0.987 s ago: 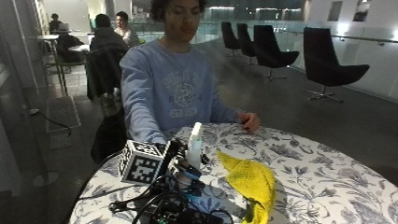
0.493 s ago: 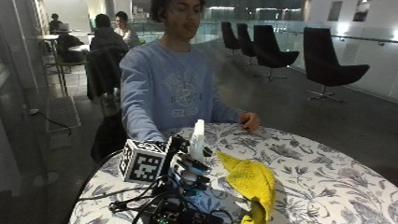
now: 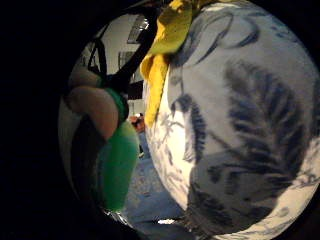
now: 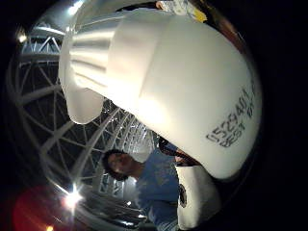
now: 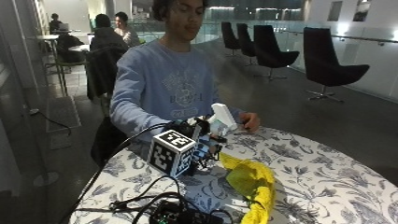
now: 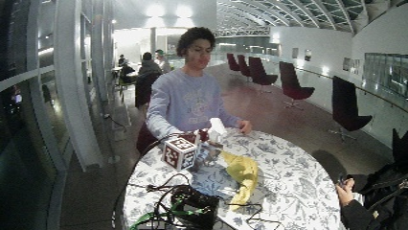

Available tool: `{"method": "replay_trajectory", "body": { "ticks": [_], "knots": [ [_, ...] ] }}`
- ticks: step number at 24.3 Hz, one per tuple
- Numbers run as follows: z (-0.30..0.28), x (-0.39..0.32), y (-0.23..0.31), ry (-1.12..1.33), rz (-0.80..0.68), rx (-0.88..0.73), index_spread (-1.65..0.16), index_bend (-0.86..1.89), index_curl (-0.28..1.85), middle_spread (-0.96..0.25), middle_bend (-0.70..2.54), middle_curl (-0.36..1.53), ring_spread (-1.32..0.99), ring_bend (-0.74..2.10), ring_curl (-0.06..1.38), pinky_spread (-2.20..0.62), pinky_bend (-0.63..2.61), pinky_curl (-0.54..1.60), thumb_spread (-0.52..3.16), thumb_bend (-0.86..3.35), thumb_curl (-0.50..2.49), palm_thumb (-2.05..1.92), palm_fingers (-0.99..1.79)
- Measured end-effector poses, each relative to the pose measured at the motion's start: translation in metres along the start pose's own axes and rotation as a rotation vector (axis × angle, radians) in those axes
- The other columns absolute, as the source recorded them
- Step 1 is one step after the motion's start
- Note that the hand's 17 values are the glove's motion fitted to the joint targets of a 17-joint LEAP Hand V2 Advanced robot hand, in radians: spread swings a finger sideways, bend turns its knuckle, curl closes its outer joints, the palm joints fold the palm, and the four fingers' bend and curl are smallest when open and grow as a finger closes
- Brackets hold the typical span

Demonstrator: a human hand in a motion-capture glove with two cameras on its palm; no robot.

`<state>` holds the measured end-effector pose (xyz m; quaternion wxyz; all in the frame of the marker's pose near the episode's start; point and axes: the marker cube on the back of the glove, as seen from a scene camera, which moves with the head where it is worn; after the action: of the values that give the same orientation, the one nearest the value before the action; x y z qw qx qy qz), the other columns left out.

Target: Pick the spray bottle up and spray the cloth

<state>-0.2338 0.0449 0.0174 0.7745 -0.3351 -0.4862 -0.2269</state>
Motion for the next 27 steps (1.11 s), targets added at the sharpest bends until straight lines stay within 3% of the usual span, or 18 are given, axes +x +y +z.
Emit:
{"method": "replay_trajectory", "body": {
  "ticks": [11,27],
  "knots": [
    [0.019,-0.015,-0.015,-0.038,0.137,-0.091,-0.26,0.08,0.2,-0.03,0.33,0.45,0.01,0.62,0.4,0.11,0.33,0.38,0.87,-0.03,0.57,0.88,1.02],
    [0.027,-0.011,-0.012,-0.101,0.224,-0.088,-0.23,0.07,0.18,-0.01,0.32,0.45,0.0,0.6,0.41,0.09,0.35,0.39,0.89,-0.03,0.58,0.86,1.05]
  ]
}}
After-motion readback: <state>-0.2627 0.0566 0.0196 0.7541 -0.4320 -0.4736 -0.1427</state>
